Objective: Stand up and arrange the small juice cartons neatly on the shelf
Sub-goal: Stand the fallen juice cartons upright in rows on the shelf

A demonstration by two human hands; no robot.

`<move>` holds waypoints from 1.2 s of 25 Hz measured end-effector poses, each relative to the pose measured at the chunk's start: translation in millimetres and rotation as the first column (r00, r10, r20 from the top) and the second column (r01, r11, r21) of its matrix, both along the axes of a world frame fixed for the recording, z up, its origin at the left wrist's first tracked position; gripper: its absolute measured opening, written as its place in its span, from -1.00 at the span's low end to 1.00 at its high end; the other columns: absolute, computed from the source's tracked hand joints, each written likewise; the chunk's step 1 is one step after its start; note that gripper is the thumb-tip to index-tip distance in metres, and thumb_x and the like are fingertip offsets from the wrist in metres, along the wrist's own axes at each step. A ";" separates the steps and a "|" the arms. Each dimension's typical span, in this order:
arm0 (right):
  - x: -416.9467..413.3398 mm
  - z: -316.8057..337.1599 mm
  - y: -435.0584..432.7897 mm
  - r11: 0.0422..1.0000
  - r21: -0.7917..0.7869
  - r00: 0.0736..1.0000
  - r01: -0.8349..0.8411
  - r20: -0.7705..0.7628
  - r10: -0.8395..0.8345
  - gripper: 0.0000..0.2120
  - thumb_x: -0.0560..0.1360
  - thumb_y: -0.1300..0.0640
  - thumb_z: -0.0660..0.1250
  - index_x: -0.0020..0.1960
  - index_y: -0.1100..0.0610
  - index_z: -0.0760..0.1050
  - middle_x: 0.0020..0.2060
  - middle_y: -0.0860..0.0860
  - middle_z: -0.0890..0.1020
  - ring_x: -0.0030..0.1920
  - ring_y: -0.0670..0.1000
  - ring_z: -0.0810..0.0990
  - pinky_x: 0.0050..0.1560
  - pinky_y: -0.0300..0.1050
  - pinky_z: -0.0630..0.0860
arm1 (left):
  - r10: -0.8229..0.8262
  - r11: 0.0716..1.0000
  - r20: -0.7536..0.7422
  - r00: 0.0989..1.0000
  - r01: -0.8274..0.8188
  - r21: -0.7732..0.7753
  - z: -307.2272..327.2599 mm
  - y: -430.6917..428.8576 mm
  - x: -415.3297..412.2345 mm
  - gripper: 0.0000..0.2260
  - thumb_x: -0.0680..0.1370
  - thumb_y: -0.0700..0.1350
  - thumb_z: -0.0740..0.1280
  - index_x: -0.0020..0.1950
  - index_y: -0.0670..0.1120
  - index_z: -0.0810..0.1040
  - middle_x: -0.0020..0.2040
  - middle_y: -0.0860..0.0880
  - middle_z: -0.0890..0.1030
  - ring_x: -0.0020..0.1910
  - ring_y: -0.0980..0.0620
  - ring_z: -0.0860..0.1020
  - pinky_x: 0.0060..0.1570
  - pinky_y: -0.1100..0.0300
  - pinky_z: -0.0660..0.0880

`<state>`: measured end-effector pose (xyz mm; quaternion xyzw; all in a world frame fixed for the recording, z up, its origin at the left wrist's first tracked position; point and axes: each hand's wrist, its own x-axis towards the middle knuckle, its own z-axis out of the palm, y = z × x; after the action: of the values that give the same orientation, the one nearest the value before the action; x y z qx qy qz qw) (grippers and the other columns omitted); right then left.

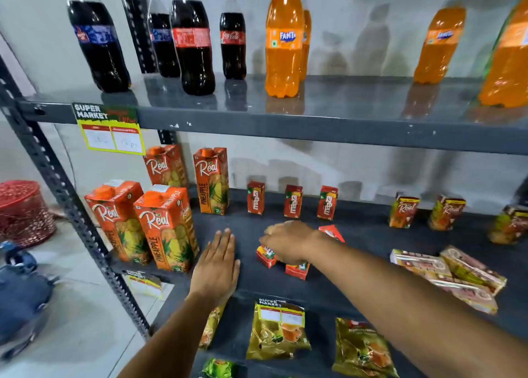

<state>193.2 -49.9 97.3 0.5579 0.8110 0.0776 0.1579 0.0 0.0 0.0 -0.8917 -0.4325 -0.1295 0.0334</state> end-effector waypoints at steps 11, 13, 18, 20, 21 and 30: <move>3.3 -19.5 41.9 0.960 -0.050 0.925 0.275 -0.258 -0.279 -0.71 0.40 0.11 0.39 0.11 0.07 0.49 0.06 0.05 0.58 0.07 0.13 0.57 -0.09 0.01 0.50 | 0.001 0.977 -0.079 0.997 -0.018 -0.210 -25.7 38.6 -10.7 -0.20 0.39 0.22 -0.35 0.52 -0.20 -0.07 0.57 -0.13 -0.03 0.53 -0.09 -0.07 0.46 0.01 -0.08; 3.4 -19.0 44.2 0.884 0.028 0.793 0.466 -0.456 -0.403 -0.63 0.36 -0.04 0.43 0.11 0.03 0.46 0.04 0.01 0.58 0.04 0.10 0.58 -0.08 0.00 0.53 | -0.005 0.978 -0.065 0.998 -0.009 -0.210 -25.3 37.5 -10.9 -0.21 0.40 0.22 -0.35 0.52 -0.20 -0.06 0.57 -0.13 -0.02 0.53 -0.09 -0.07 0.46 0.01 -0.08; -19.3 -40.1 45.2 0.554 0.009 0.261 0.833 -0.888 -0.379 -0.59 0.34 -0.14 0.46 0.01 0.08 0.42 -0.06 0.05 0.61 -0.08 0.09 0.61 -0.12 -0.05 0.54 | -0.005 0.978 -0.032 0.999 -0.002 -0.209 -30.3 36.5 -13.2 -0.25 0.46 0.22 -0.27 0.51 -0.20 0.04 0.56 -0.15 0.07 0.53 -0.12 0.01 0.45 0.00 -0.02; -27.8 -46.7 44.2 0.494 -0.035 0.134 0.869 -0.944 -0.302 -0.54 0.33 -0.10 0.49 0.04 0.12 0.39 -0.02 0.06 0.56 -0.09 0.03 0.54 -0.14 -0.10 0.48 | 0.001 0.981 -0.027 1.000 -0.006 -0.193 -34.0 36.3 -13.4 -0.31 0.51 0.20 -0.17 0.48 -0.22 0.18 0.51 -0.18 0.21 0.49 -0.15 0.16 0.42 -0.03 0.10; -30.6 -48.0 43.8 0.470 -0.053 0.091 0.881 -0.957 -0.277 -0.51 0.32 -0.09 0.50 0.05 0.11 0.36 0.00 0.06 0.54 -0.11 -0.01 0.50 -0.17 -0.16 0.44 | 0.006 0.983 -0.023 1.000 -0.010 -0.181 -34.5 36.7 -12.4 -0.34 0.52 0.19 -0.12 0.45 -0.23 0.24 0.49 -0.18 0.27 0.47 -0.16 0.22 0.39 -0.05 0.16; -28.9 -38.1 50.1 0.509 -0.102 0.136 0.855 -0.903 -0.409 -0.13 0.19 -0.30 0.50 0.26 0.14 0.23 0.20 0.09 0.49 0.15 0.12 0.54 -0.01 -0.01 0.54 | 0.033 0.980 -0.037 0.999 -0.040 -0.197 -29.4 35.6 -13.1 -0.26 0.46 0.22 -0.28 0.52 -0.18 0.02 0.56 -0.12 0.03 0.53 -0.08 -0.02 0.46 0.02 -0.06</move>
<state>164.3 0.1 59.2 0.8313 0.3965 -0.1010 -0.3761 -13.1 35.6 -29.4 -0.8845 -0.4590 -0.0704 -0.0456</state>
